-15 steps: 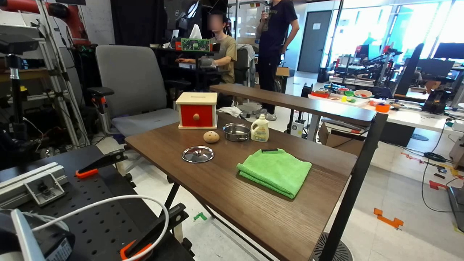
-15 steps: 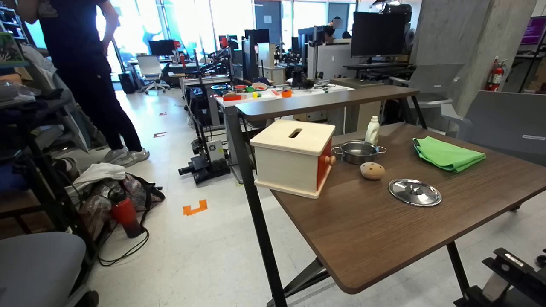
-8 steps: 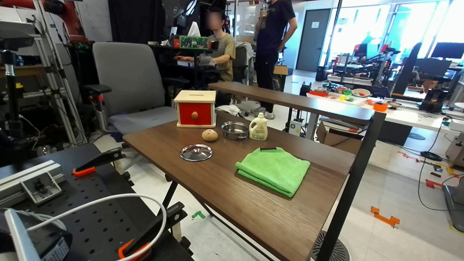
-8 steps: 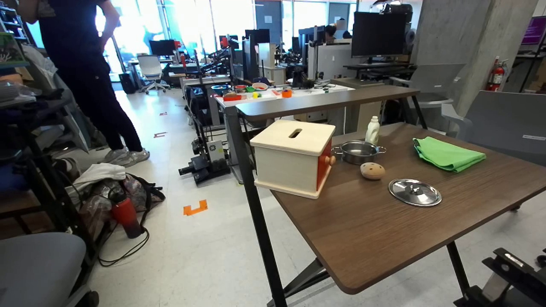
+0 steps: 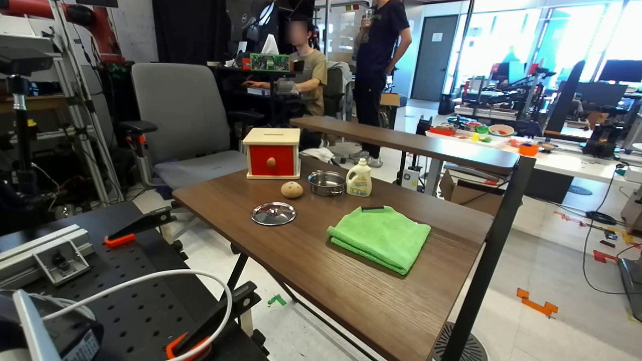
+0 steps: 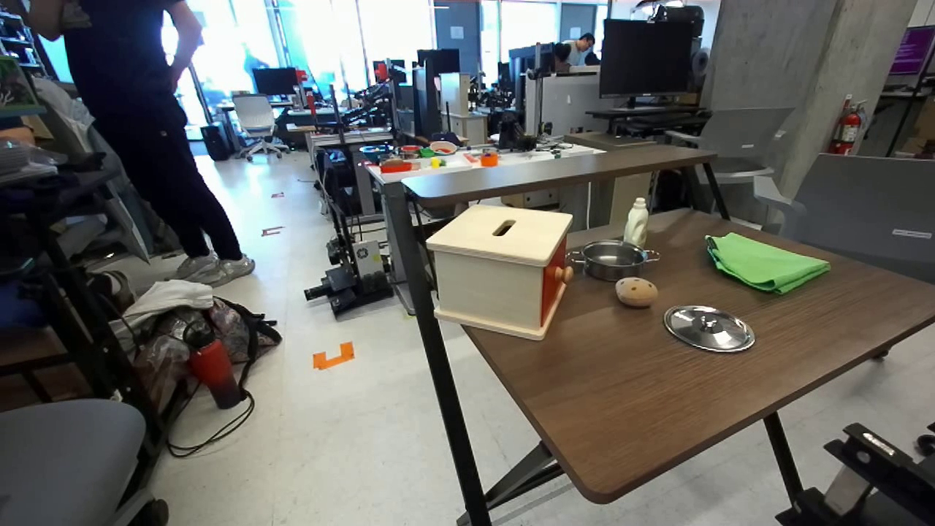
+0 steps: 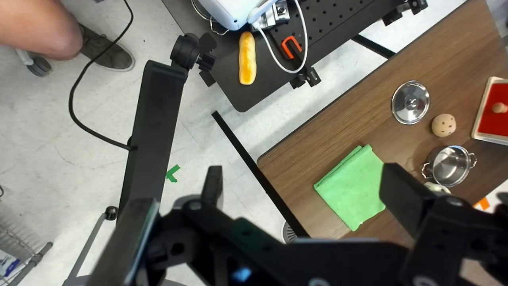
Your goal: Use the green towel to wipe the table
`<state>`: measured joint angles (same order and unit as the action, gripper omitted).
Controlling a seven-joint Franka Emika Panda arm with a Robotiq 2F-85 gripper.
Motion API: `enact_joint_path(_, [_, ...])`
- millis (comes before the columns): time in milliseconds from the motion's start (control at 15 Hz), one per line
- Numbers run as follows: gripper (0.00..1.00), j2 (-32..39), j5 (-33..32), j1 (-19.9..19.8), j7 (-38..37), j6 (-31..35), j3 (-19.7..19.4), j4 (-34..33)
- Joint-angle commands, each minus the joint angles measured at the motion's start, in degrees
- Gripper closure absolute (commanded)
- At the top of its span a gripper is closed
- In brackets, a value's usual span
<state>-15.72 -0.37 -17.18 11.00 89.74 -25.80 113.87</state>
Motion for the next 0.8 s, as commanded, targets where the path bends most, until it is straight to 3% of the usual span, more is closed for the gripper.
enact_joint_path(0, [0.0,3.34,1.33,-0.92,-0.99,2.42,0.36,-1.18])
enact_joint_path(400, [0.0,13.32,5.02,-1.14,-3.62,16.14,0.88,-4.07])
enact_joint_path(733, [0.0,22.84,8.45,-0.61,-2.92,22.05,4.06,-8.54])
